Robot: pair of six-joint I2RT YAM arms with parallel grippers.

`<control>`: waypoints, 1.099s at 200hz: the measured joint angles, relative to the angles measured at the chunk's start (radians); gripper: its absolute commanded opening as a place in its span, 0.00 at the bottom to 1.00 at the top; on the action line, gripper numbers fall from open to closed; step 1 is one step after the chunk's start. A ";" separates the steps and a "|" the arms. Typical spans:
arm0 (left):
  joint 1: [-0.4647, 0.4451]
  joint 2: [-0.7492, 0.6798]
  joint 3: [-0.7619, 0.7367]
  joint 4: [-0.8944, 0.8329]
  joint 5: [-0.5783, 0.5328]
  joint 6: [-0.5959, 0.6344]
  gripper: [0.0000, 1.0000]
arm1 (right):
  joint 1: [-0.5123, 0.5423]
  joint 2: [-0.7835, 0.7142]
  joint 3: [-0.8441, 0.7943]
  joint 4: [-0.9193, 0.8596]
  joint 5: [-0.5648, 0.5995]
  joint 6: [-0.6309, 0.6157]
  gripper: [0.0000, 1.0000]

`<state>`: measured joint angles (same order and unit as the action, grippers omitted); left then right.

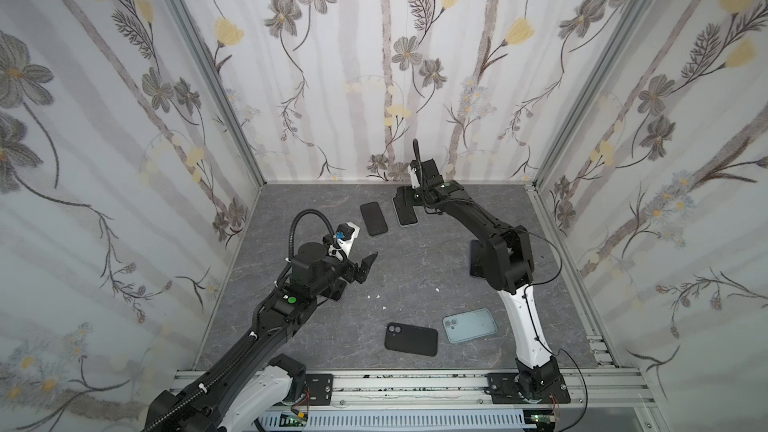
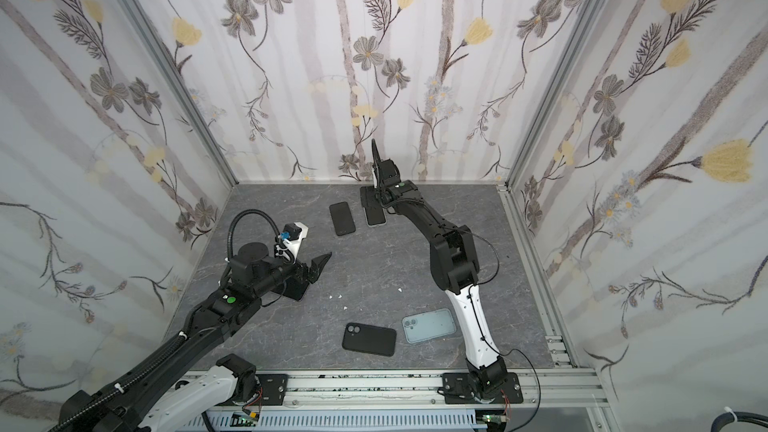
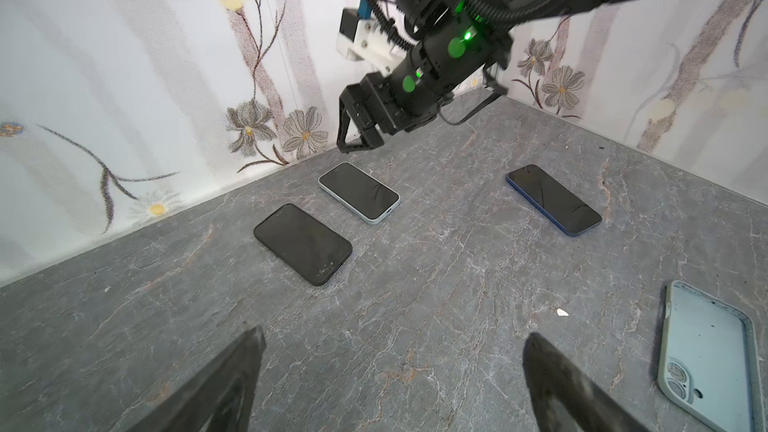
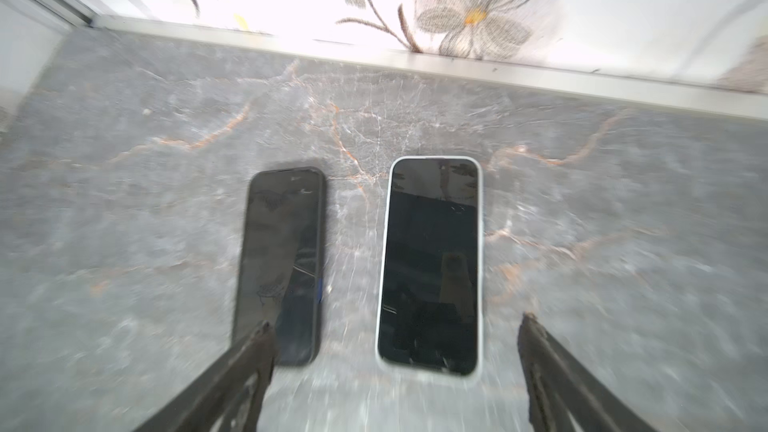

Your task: Put the phone into the phone case

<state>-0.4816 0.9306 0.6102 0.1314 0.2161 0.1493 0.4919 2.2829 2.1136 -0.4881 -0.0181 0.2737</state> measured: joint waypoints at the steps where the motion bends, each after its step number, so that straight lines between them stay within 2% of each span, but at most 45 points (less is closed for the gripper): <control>1: -0.002 0.002 0.002 -0.002 -0.002 0.000 0.95 | 0.000 -0.006 -0.005 0.000 0.000 0.001 0.89; 43: -0.222 0.145 0.134 -0.096 -0.085 0.031 0.86 | -0.022 -0.414 -0.415 0.060 0.045 0.012 0.89; 73: -0.357 0.301 0.234 -0.138 -0.108 0.052 0.83 | -0.060 -0.755 -0.769 0.092 0.101 0.025 0.88; 97: -0.452 0.444 0.299 -0.137 -0.111 0.071 0.83 | -0.089 -0.985 -0.983 0.119 0.118 0.031 0.85; 108: -0.495 0.505 0.316 -0.136 -0.111 0.091 0.78 | -0.108 -1.073 -1.061 0.105 0.121 0.031 0.82; 127: -0.550 0.622 0.367 -0.140 -0.099 0.113 0.59 | -0.132 -1.208 -1.153 0.083 0.141 0.020 0.79; 145: -0.564 0.744 0.455 -0.145 -0.089 0.111 0.41 | -0.135 -1.315 -1.204 0.067 0.122 -0.007 0.77; 178: -0.602 0.935 0.601 -0.164 -0.068 0.100 0.43 | -0.143 -1.456 -1.247 0.048 0.121 -0.041 0.77; 220: -0.652 1.044 0.686 -0.208 -0.020 0.106 0.47 | -0.143 -1.540 -1.258 0.042 0.071 -0.098 0.82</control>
<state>-1.1332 1.9743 1.2961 -0.0769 0.1959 0.2558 0.3485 0.7425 0.8558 -0.4458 0.0532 0.1761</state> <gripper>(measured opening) 0.477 0.825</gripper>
